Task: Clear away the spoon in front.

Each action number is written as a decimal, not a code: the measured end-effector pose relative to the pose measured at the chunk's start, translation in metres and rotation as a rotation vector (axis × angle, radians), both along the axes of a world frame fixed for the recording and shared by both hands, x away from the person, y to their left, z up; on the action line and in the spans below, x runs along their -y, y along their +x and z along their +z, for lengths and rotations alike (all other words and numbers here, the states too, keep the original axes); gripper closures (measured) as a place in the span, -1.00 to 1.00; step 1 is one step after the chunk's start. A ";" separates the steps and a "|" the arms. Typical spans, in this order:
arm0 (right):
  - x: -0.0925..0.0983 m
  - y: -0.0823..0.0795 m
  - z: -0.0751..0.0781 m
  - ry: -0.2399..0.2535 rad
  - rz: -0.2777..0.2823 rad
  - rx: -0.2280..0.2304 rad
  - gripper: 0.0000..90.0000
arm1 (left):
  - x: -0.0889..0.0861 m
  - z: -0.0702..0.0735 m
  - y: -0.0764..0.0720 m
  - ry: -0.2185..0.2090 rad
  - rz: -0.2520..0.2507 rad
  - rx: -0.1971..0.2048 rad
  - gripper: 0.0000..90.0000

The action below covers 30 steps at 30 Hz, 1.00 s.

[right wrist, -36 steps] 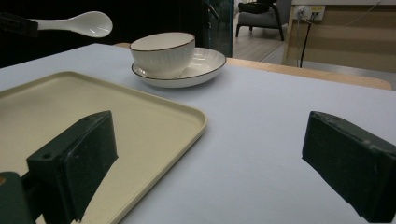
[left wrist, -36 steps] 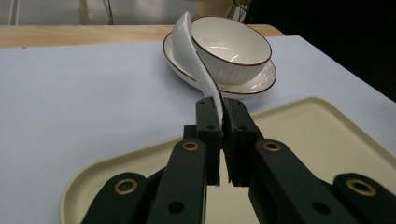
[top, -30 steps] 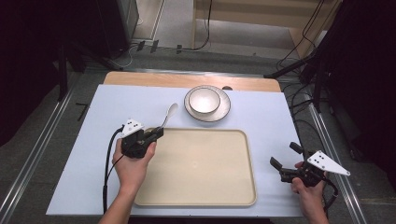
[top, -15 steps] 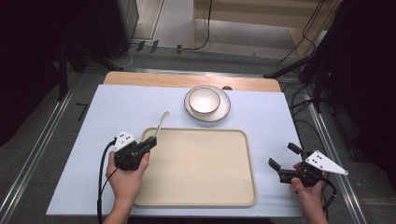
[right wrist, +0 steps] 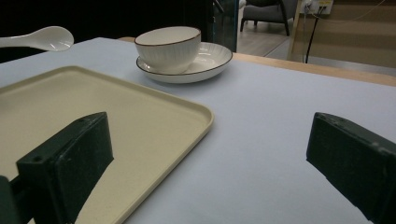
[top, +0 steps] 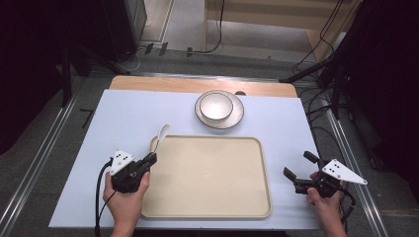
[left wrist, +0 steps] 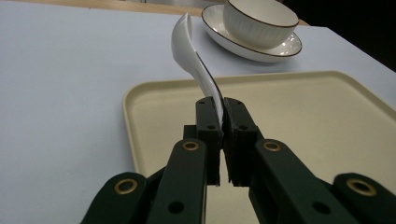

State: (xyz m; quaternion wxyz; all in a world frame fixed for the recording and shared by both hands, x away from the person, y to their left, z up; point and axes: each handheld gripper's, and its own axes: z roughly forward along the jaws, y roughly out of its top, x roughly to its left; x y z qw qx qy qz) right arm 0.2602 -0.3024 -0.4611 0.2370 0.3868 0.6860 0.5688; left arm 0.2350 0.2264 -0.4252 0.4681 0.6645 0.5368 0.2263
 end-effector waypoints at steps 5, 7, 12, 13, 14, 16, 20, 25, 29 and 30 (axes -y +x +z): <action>0.000 0.000 0.000 0.000 0.000 -0.002 -0.99 | -0.002 -0.005 -0.006 -0.004 0.015 -0.002 0.93; 0.001 0.000 0.000 0.000 -0.002 -0.003 -0.99 | -0.003 -0.006 -0.008 -0.017 0.024 -0.004 0.93; 0.001 0.000 -0.001 0.001 -0.004 -0.003 -0.99 | -0.001 -0.011 -0.017 -0.004 0.042 0.005 0.93; 0.001 0.000 -0.001 0.001 -0.004 -0.002 -0.99 | -0.001 -0.012 -0.018 0.002 0.050 0.006 0.93; 0.001 0.000 -0.001 0.002 -0.004 -0.003 -0.99 | -0.001 -0.014 -0.020 -0.003 0.056 0.008 0.93; 0.001 0.000 -0.001 0.002 -0.003 -0.003 -0.99 | -0.002 -0.017 -0.022 -0.008 0.067 0.005 0.93; 0.001 0.000 -0.001 0.000 -0.002 -0.005 -0.99 | -0.003 -0.021 -0.024 -0.005 0.075 0.000 0.93; 0.001 0.000 -0.001 0.000 -0.004 -0.005 -0.99 | -0.002 -0.027 -0.028 0.000 0.084 -0.002 0.93; 0.001 0.000 -0.001 -0.001 -0.005 -0.005 -0.99 | -0.001 -0.029 -0.030 0.000 0.094 0.000 0.93; 0.001 0.000 -0.001 -0.002 -0.005 -0.005 -0.99 | -0.001 -0.030 -0.030 -0.003 0.090 0.001 0.93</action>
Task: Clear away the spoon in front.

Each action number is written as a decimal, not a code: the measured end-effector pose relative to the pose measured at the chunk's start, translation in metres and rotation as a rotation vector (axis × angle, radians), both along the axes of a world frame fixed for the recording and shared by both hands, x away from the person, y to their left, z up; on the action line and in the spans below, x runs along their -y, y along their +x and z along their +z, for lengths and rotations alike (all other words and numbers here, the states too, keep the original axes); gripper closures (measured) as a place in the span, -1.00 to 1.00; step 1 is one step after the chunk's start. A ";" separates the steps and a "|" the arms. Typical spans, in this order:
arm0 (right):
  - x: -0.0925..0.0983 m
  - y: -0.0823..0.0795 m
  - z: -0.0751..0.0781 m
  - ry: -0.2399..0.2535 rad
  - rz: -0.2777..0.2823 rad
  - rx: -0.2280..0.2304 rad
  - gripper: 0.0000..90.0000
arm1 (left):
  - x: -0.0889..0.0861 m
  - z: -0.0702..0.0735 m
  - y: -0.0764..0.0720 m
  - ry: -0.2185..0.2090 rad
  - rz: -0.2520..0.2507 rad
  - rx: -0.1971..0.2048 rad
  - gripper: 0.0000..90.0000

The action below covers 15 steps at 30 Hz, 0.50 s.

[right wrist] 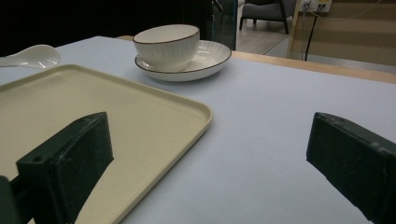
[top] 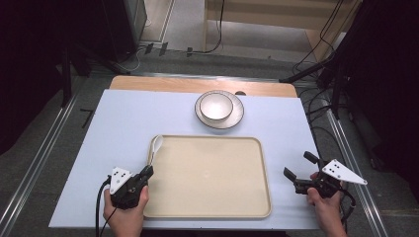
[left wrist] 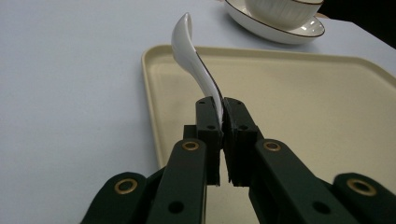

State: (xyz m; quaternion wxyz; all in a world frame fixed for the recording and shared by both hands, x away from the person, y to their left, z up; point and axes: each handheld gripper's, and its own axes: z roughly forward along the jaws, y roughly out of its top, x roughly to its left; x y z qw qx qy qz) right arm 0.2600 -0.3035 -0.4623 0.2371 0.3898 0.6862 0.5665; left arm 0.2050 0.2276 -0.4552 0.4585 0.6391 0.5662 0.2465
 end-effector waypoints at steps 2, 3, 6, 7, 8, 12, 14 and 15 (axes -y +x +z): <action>0.000 0.000 0.000 0.001 0.000 0.000 -0.99 | 0.000 -0.001 -0.001 -0.002 0.005 -0.001 0.93; 0.000 0.000 0.000 0.001 -0.001 -0.001 -0.99 | 0.000 -0.002 -0.001 0.000 0.008 -0.009 0.93; 0.000 0.000 0.000 0.002 -0.002 -0.002 -0.99 | 0.000 -0.004 -0.003 0.001 0.014 -0.012 0.93; 0.000 0.000 0.000 0.002 -0.002 -0.002 -0.99 | 0.001 -0.005 -0.004 0.002 0.013 -0.010 0.93; -0.001 0.000 0.000 0.003 -0.005 -0.003 -0.99 | 0.001 -0.005 -0.005 0.003 0.013 -0.009 0.93; -0.001 0.001 0.000 -0.001 -0.002 -0.002 -0.99 | 0.001 -0.008 -0.008 0.001 0.020 -0.008 0.93; -0.001 0.001 0.000 0.003 -0.005 -0.004 -0.99 | 0.002 -0.010 -0.008 -0.003 0.022 -0.011 0.93; -0.001 0.001 0.000 0.003 -0.005 -0.004 -0.99 | 0.002 -0.010 -0.008 -0.003 0.022 -0.011 0.93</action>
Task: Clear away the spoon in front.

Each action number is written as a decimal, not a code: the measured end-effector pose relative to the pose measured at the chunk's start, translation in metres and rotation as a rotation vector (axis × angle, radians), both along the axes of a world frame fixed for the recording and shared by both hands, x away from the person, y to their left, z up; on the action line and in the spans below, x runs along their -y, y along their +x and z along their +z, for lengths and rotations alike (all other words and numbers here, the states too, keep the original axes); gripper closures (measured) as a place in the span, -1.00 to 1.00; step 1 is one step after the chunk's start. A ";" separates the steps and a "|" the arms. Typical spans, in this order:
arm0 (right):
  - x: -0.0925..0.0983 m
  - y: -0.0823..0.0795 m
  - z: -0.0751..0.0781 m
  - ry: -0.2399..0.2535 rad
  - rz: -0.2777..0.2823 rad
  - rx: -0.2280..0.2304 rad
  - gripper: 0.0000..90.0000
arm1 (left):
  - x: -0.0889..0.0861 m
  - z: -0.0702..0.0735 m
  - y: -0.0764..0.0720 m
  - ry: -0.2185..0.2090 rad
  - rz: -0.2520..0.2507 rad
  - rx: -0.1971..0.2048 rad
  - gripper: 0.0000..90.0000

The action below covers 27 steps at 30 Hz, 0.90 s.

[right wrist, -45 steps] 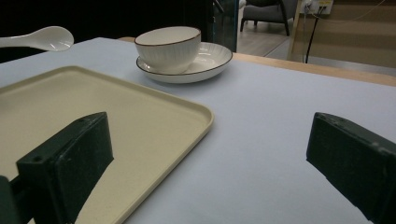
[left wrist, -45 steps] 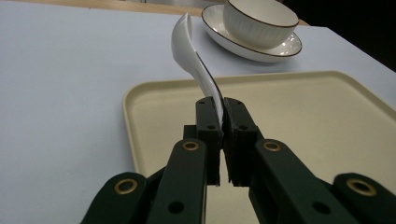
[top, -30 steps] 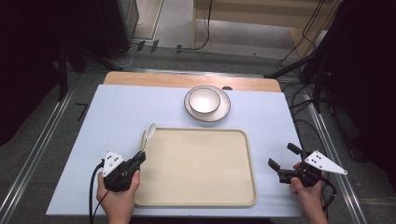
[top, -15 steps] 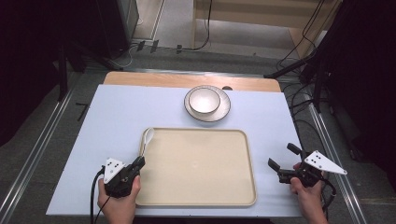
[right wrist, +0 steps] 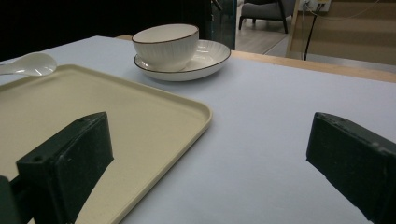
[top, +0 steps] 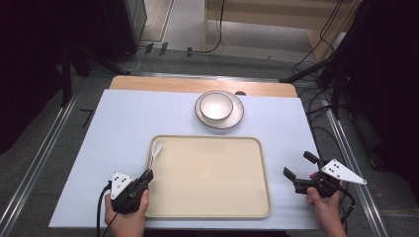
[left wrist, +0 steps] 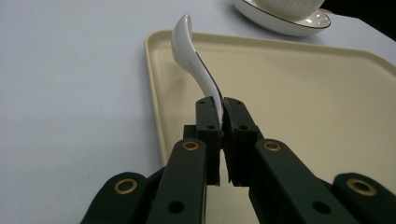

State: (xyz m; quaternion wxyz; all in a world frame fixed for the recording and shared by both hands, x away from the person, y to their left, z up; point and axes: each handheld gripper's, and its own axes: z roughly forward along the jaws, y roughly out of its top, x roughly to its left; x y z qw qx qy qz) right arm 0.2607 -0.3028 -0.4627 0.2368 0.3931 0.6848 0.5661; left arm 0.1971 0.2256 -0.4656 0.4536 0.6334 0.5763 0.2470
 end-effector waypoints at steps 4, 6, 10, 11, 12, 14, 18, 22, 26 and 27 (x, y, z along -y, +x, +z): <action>0.001 0.000 0.000 0.001 -0.002 0.001 -0.99 | 0.001 -0.002 -0.001 0.007 0.000 -0.006 0.93; 0.001 0.000 0.000 0.002 -0.001 0.001 -0.99 | 0.001 -0.003 -0.001 0.017 0.003 -0.012 0.93; 0.001 0.001 -0.001 0.001 0.000 0.001 -0.99 | 0.001 -0.004 -0.001 0.020 0.006 -0.016 0.93; 0.000 0.000 -0.001 0.002 0.000 -0.001 -0.99 | 0.001 -0.004 -0.001 0.017 0.006 -0.018 0.93; 0.000 0.001 -0.001 0.002 0.001 0.000 -0.99 | 0.001 -0.004 -0.001 0.018 0.005 -0.018 0.93; 0.000 0.001 -0.001 0.001 0.000 0.000 -0.99 | 0.001 -0.004 -0.001 0.018 0.000 -0.019 0.93; 0.000 0.001 -0.001 -0.001 0.002 -0.005 -0.99 | 0.002 -0.004 0.001 0.027 -0.007 -0.032 0.93; -0.001 0.001 -0.002 -0.001 0.001 -0.005 -0.99 | 0.002 -0.004 0.001 0.029 -0.007 -0.034 0.92; 0.000 0.000 -0.002 0.000 0.001 -0.005 -0.99 | 0.002 -0.003 -0.001 0.030 -0.015 -0.019 0.91; -0.001 0.000 -0.002 -0.001 0.001 -0.006 -0.99 | 0.002 -0.002 -0.002 0.026 -0.018 -0.009 0.87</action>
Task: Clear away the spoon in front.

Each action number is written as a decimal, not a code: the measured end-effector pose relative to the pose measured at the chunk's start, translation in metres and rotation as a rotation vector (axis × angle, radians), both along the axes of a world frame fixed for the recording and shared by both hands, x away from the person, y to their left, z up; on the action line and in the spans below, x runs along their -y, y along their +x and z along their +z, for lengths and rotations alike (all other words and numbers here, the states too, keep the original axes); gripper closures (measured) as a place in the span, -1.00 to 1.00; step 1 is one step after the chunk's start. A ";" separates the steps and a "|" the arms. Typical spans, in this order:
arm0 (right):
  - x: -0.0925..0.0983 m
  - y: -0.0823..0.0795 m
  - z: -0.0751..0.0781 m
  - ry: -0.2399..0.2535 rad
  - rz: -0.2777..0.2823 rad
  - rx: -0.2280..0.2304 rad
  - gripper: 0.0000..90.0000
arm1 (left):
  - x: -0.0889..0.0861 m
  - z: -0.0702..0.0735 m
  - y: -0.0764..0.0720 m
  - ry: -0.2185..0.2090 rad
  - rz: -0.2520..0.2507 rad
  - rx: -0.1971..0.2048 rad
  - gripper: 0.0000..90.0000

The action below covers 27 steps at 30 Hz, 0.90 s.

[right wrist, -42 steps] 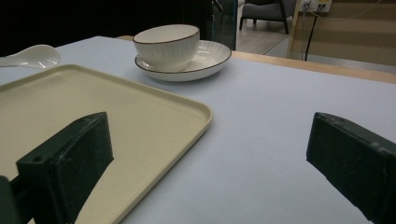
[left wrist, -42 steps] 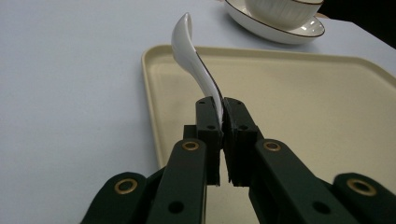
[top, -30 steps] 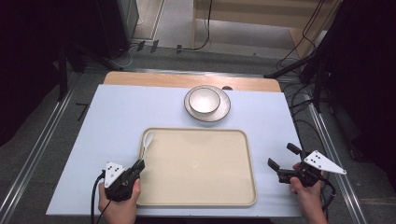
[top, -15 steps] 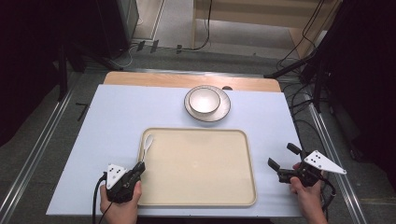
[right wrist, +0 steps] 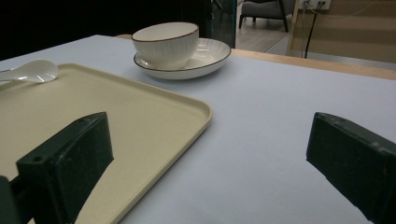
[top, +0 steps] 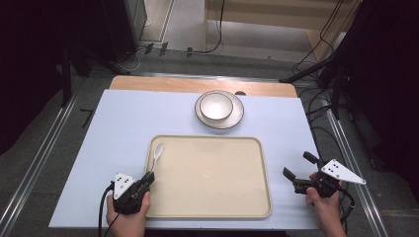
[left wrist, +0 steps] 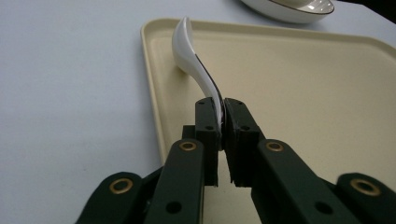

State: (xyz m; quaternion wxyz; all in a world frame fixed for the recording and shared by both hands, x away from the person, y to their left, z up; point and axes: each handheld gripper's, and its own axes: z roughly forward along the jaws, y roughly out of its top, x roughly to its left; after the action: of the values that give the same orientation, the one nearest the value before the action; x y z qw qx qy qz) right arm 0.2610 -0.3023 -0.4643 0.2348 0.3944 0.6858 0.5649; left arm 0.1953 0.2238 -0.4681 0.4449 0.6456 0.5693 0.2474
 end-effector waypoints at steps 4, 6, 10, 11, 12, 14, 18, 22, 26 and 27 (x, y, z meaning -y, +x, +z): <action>0.000 0.000 -0.001 -0.002 0.003 -0.004 -0.99 | -0.001 0.003 -0.001 -0.018 -0.018 0.021 0.34; 0.001 0.001 -0.001 -0.004 0.004 -0.004 -0.99 | -0.002 0.005 -0.002 -0.026 -0.007 0.033 0.16; 0.001 0.001 -0.001 0.000 0.003 -0.003 -0.99 | -0.004 0.009 -0.001 -0.027 -0.002 0.041 0.06; 0.001 0.001 -0.001 0.000 0.003 -0.003 -0.99 | -0.004 0.009 -0.001 -0.027 -0.002 0.041 0.06; 0.001 0.001 -0.001 -0.001 0.004 -0.002 -0.99 | -0.005 0.011 -0.001 -0.032 -0.003 0.044 0.06; 0.002 0.000 -0.001 -0.002 0.003 -0.001 -0.99 | -0.006 0.012 0.000 -0.035 -0.002 0.047 0.06; 0.002 0.000 0.000 0.002 -0.001 -0.002 -0.99 | -0.010 0.017 0.003 -0.048 -0.022 0.066 0.03; 0.003 0.000 0.000 0.002 -0.002 -0.001 -0.99 | -0.011 0.026 0.006 -0.025 -0.047 0.105 -0.09; 0.002 0.000 0.000 0.001 -0.002 -0.001 -0.99 | -0.015 0.030 0.009 -0.062 -0.080 0.108 -0.15; 0.002 0.000 0.000 -0.002 0.001 0.003 -0.99 | -0.016 0.034 0.011 -0.057 -0.098 0.118 -0.26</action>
State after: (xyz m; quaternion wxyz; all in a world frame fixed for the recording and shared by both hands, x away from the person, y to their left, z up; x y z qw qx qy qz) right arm 0.2610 -0.3043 -0.4640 0.2358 0.3931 0.6861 0.5650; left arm 0.2066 0.2394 -0.4344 0.5074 0.6441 0.5167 0.2463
